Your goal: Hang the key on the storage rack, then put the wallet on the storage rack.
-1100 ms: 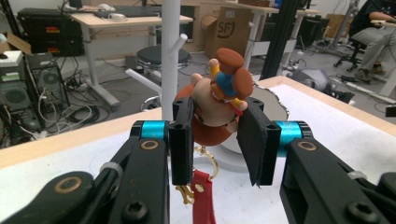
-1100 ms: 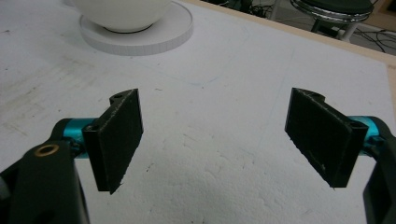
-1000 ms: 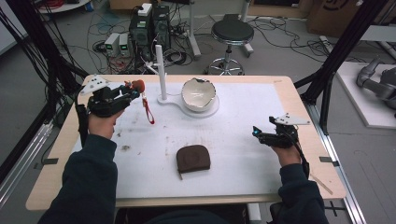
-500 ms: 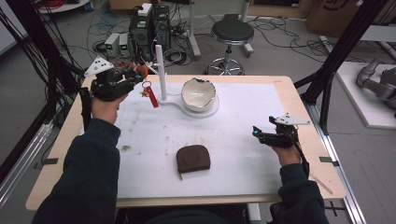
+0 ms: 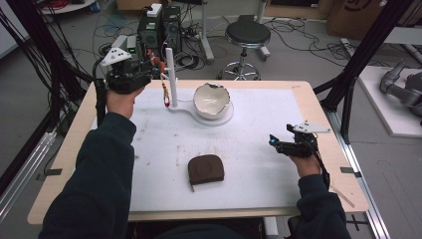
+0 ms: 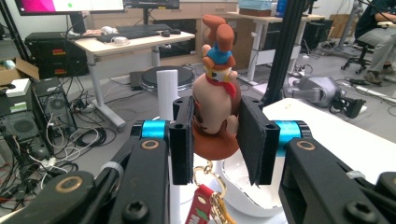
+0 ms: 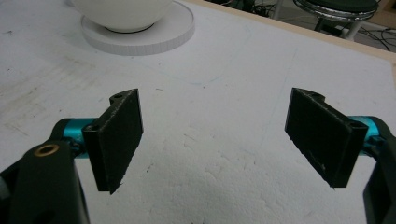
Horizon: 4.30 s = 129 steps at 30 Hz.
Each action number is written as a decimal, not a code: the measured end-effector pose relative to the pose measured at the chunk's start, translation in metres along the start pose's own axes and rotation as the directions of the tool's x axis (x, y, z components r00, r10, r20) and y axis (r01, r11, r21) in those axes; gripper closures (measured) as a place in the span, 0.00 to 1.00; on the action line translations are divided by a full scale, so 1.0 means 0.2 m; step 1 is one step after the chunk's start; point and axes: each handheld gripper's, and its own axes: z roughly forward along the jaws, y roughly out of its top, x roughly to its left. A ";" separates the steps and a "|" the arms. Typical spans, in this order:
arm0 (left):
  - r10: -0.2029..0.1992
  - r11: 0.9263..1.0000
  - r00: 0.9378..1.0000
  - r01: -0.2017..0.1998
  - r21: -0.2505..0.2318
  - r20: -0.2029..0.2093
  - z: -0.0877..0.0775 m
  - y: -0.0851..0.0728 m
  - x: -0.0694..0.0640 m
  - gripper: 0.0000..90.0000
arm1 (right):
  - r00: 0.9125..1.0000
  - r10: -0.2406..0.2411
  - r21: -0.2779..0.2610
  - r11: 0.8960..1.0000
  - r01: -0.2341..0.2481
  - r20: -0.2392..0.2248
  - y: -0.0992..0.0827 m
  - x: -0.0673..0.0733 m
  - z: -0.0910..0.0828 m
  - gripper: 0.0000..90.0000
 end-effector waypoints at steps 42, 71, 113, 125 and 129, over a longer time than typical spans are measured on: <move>-0.033 0.999 0.998 0.033 0.011 -0.047 0.21 0.09 0.06 0.74 | 1.000 0.013 0.008 1.000 -0.013 -0.015 -0.02 -0.02 0.00 0.22; -0.121 0.993 0.977 0.121 -0.016 -0.175 0.15 -0.10 0.17 0.64 | 1.000 0.008 0.004 1.000 -0.008 -0.021 -0.02 -0.01 0.00 0.22; -0.107 0.991 0.994 0.107 0.080 0.006 -0.25 -0.80 0.09 0.24 | 0.999 -0.005 0.027 1.000 0.006 -0.046 0.01 0.06 0.04 0.21; -0.147 0.981 0.977 0.123 0.151 0.156 -0.20 -0.82 -0.02 0.24 | 0.983 -0.033 0.061 0.997 0.045 -0.180 0.01 0.12 0.09 0.21; -0.124 0.980 0.971 0.088 0.176 0.203 -0.16 -0.82 -0.11 0.24 | 0.964 -0.029 0.056 0.997 0.045 -0.263 0.02 0.18 0.11 0.21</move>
